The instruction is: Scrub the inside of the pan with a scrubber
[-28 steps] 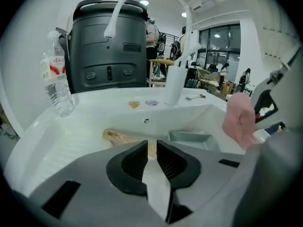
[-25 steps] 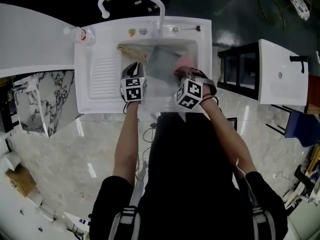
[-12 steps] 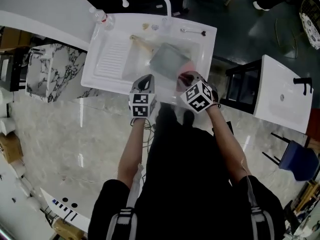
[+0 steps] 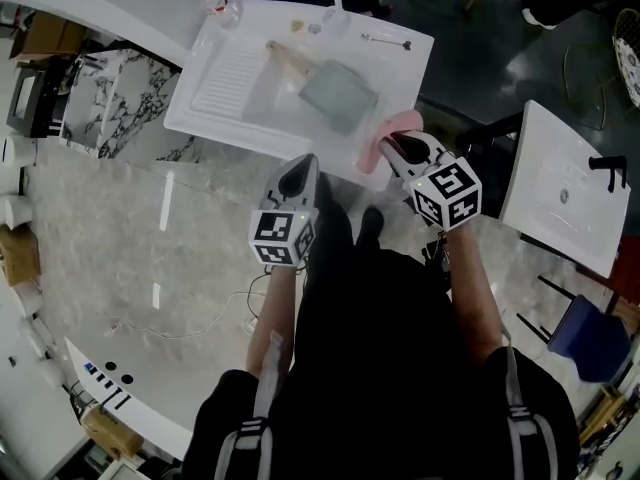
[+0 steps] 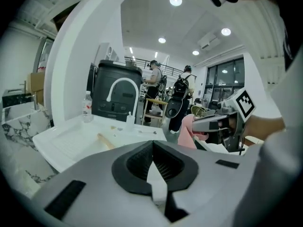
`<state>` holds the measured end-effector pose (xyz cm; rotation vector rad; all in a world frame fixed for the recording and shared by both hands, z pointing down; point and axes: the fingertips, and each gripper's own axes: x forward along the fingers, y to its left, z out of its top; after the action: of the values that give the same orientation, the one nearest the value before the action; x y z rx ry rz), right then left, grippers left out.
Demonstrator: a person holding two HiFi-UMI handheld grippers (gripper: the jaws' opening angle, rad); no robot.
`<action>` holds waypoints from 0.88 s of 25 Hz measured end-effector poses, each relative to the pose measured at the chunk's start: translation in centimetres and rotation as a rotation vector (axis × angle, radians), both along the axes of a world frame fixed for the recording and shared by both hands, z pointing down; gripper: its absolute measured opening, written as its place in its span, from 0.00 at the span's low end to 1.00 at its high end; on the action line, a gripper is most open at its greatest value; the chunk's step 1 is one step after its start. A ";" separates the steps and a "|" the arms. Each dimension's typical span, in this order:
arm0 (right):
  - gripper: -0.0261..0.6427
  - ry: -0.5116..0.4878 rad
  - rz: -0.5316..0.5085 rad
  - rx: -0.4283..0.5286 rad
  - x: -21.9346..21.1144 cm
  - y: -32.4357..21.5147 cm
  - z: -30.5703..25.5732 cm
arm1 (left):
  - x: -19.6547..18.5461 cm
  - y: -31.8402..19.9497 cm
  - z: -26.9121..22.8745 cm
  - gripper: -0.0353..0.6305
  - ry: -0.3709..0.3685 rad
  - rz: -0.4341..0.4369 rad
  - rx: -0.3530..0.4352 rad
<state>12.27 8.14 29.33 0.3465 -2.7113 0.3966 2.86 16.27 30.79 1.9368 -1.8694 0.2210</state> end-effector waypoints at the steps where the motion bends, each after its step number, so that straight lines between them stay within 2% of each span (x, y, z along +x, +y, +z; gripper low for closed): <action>1: 0.10 -0.035 -0.009 -0.010 0.7 0.2 -1.0 | 0.5 0.3 -1.0 0.10 0.001 0.002 0.024; 6: 0.10 -0.190 0.002 -0.003 3.9 1.0 -5.9 | 1.4 2.1 -6.0 0.10 0.013 -0.005 0.142; 11: 0.10 -0.301 0.001 0.072 5.6 3.2 -10.4 | 1.1 4.4 -9.0 0.10 0.032 0.000 0.185; 13: 0.09 -0.303 -0.003 0.090 5.8 3.9 -11.2 | 1.1 5.0 -9.5 0.10 0.030 0.007 0.191; 17: 0.09 -0.304 -0.013 0.034 6.5 5.5 -11.3 | 1.7 5.6 -9.7 0.10 0.028 0.025 0.195; 20: 0.09 -0.285 -0.021 0.074 6.8 6.4 -11.5 | 1.7 6.0 -10.1 0.10 0.023 0.037 0.197; 22: 0.09 -0.300 -0.014 0.058 7.0 6.5 -11.9 | 1.9 6.1 -10.4 0.10 0.023 0.043 0.202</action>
<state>19.25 14.63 17.40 0.3043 -3.0210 0.3934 4.75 22.37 20.34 2.1032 -1.9000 0.0230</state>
